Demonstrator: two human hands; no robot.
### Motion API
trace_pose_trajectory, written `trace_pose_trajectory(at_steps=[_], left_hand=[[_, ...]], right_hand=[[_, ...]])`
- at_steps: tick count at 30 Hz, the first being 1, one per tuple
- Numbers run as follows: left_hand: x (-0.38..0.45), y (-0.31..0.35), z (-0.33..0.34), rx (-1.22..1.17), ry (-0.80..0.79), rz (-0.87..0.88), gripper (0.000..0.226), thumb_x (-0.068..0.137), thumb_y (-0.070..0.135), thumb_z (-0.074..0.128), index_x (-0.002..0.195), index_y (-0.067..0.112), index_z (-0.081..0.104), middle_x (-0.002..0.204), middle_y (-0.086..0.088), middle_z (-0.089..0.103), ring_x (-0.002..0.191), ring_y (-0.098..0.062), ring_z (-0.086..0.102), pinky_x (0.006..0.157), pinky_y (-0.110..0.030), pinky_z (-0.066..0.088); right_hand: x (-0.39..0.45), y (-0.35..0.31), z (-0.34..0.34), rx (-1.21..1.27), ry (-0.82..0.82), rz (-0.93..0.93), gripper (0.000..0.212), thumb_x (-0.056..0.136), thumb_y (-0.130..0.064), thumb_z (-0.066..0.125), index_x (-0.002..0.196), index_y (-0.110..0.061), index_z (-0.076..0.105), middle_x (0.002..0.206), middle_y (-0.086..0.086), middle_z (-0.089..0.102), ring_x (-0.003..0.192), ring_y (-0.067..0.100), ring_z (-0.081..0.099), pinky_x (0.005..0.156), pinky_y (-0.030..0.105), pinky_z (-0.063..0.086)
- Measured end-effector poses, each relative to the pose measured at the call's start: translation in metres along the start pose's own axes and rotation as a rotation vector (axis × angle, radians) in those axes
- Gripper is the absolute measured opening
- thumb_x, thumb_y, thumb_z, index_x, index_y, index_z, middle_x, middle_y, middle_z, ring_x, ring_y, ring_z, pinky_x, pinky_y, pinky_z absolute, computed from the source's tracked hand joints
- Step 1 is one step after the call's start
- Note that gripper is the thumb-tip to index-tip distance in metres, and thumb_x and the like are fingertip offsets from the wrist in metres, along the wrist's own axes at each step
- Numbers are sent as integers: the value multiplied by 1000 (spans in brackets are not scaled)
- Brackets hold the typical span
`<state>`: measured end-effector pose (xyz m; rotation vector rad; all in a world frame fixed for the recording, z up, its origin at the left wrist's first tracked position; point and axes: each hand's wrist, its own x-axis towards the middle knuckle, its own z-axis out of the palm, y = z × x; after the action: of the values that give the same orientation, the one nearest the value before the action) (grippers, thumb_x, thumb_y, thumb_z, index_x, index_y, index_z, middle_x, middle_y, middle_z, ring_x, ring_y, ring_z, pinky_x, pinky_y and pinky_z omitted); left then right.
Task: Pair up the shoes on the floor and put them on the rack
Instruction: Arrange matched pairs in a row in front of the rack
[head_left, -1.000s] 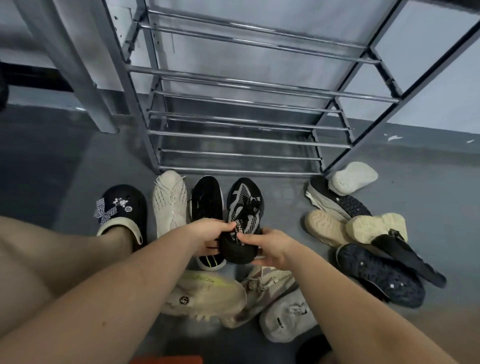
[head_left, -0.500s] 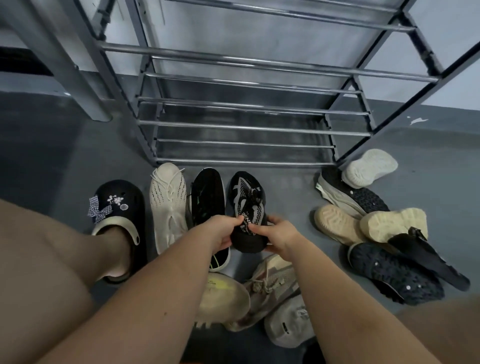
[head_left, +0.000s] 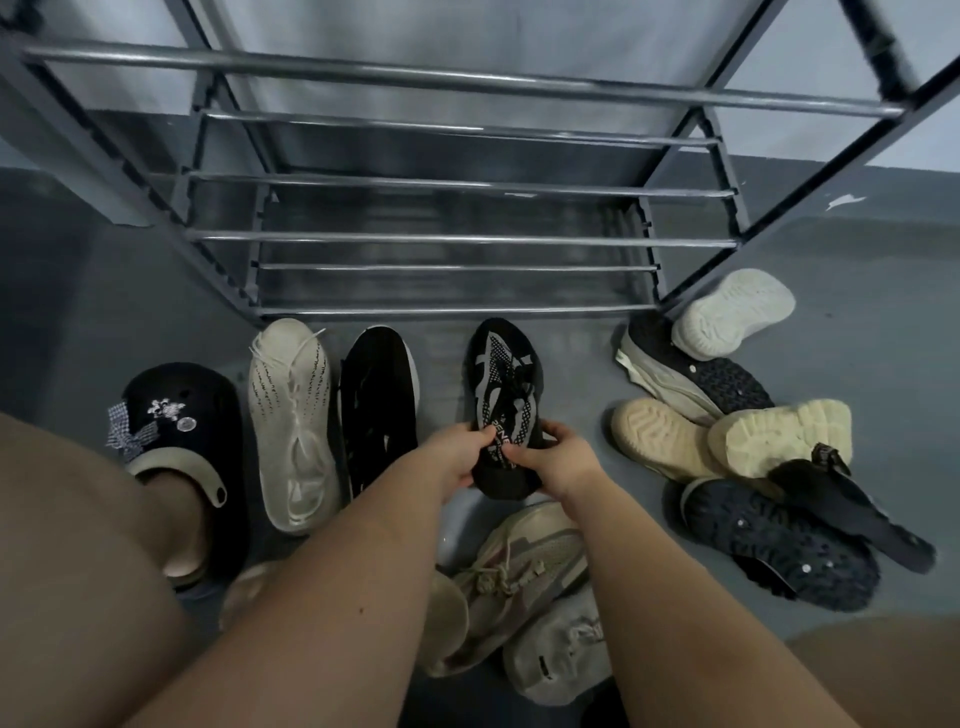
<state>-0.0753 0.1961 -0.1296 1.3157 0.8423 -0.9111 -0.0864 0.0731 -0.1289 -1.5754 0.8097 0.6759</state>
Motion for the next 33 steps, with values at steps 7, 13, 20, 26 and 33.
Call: trace_pose_trajectory(at_steps=[7, 13, 20, 26, 33], left_hand=[[11, -1, 34, 13, -61, 53, 36, 99, 16, 45, 133, 8, 48, 132, -12, 56, 123, -28, 53, 90, -31, 43], [17, 0, 56, 33, -102, 70, 36, 99, 17, 44, 134, 10, 48, 133, -10, 56, 123, -26, 53, 88, -28, 42], [29, 11, 70, 159, -90, 89, 40, 98, 16, 47, 138, 15, 44, 136, -10, 53, 126, -26, 50, 90, -30, 40], [24, 11, 68, 602, -13, 197, 50, 94, 23, 54, 141, 12, 40, 140, -9, 50, 128, -28, 47, 109, -37, 37], [3, 7, 51, 1107, 93, 407, 68, 96, 33, 48, 151, 17, 12, 159, -10, 13, 145, -29, 18, 118, -40, 19]], right_hand=[[9, 7, -31, 5, 84, 10, 68, 77, -2, 75, 136, 0, 42, 127, 19, 59, 114, 31, 60, 98, 41, 49], [11, 7, -50, -65, 163, -35, 67, 81, -7, 72, 140, -2, 39, 130, 15, 59, 116, 29, 59, 100, 37, 47], [4, 0, -67, -117, 170, -25, 62, 89, -15, 66, 142, -1, 37, 137, 14, 53, 123, 27, 53, 97, 26, 42], [-1, -4, -72, -422, 177, -73, 70, 90, -29, 63, 147, -8, 29, 149, 11, 39, 136, 27, 40, 108, 31, 33], [-25, 4, -76, -825, 203, -108, 68, 92, -36, 54, 149, -15, 24, 148, 15, 35, 132, 35, 39, 107, 41, 37]])
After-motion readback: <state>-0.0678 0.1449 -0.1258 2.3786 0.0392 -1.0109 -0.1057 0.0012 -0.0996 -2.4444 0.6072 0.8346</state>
